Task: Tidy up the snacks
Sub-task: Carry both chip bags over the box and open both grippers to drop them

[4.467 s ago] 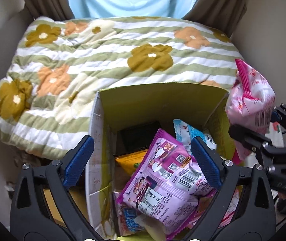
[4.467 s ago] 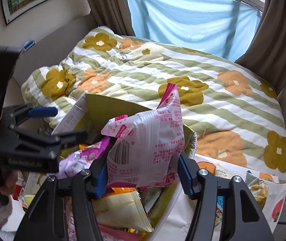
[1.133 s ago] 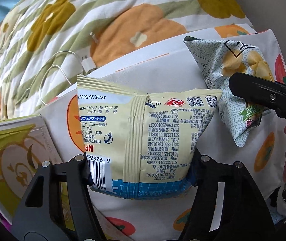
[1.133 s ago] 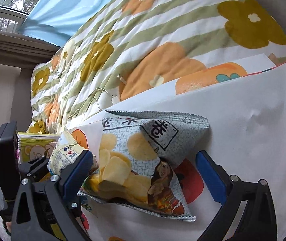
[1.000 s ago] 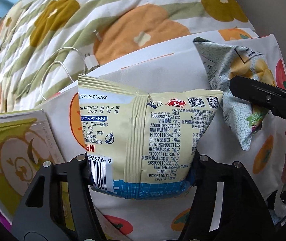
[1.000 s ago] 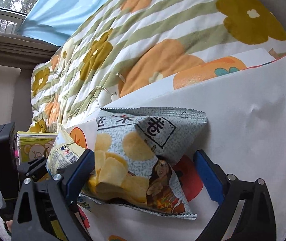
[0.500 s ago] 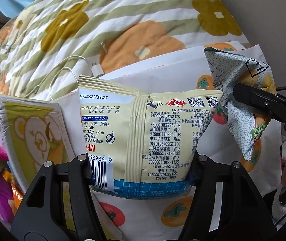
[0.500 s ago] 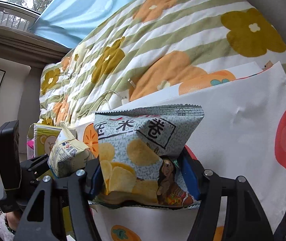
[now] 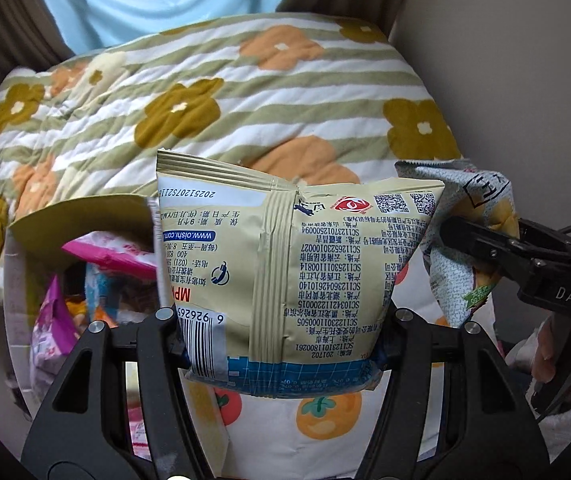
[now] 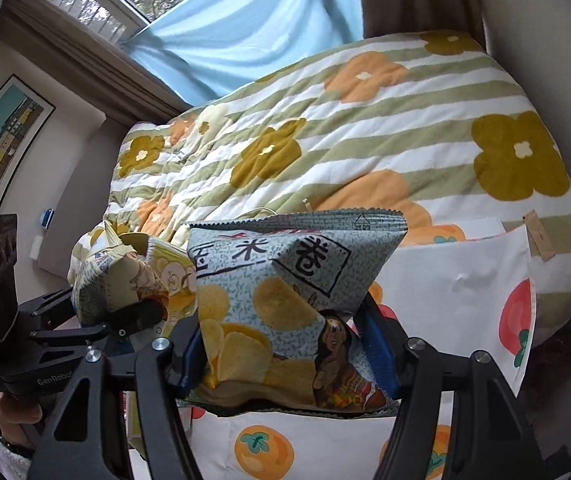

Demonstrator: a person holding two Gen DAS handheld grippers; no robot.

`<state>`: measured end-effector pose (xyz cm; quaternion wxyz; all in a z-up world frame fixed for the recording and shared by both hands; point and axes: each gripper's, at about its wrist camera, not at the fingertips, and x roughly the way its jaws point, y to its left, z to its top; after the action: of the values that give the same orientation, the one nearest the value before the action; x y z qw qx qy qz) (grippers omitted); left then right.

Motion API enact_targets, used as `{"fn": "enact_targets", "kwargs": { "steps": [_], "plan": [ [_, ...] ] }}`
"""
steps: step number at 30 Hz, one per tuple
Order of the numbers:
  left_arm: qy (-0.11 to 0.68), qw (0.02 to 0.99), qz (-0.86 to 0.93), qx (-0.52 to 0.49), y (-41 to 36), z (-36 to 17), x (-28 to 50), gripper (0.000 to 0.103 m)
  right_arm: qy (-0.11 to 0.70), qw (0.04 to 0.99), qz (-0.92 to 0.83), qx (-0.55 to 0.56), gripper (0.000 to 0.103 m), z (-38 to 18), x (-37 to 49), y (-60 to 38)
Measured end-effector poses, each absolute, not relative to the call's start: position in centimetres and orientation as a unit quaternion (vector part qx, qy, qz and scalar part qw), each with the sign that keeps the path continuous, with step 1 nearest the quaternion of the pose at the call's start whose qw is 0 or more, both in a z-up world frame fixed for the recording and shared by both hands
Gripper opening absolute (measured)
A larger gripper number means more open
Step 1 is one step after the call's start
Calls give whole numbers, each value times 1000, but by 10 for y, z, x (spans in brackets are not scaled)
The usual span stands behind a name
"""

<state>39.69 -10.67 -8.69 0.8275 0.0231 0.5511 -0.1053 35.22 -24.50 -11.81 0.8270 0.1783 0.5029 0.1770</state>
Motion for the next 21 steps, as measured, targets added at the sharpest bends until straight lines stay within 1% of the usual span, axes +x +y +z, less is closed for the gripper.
{"fn": "enact_targets", "kwargs": {
  "steps": [6,10,15,21],
  "plan": [
    [510,858,-53,-5,-34,-38,374,57,487,831,231,137,62,-84,352,-193],
    [494,869,-28,-10,23,-23,365,57,468,838,254,120,62,-66,348,-150],
    [494,869,-19,-18,99,-25,364,57,455,844,257,121,62,-61,344,-95],
    [521,853,-34,-8,165,-57,382,57,460,844,234,146,62,-72,349,-29]
  ]
}}
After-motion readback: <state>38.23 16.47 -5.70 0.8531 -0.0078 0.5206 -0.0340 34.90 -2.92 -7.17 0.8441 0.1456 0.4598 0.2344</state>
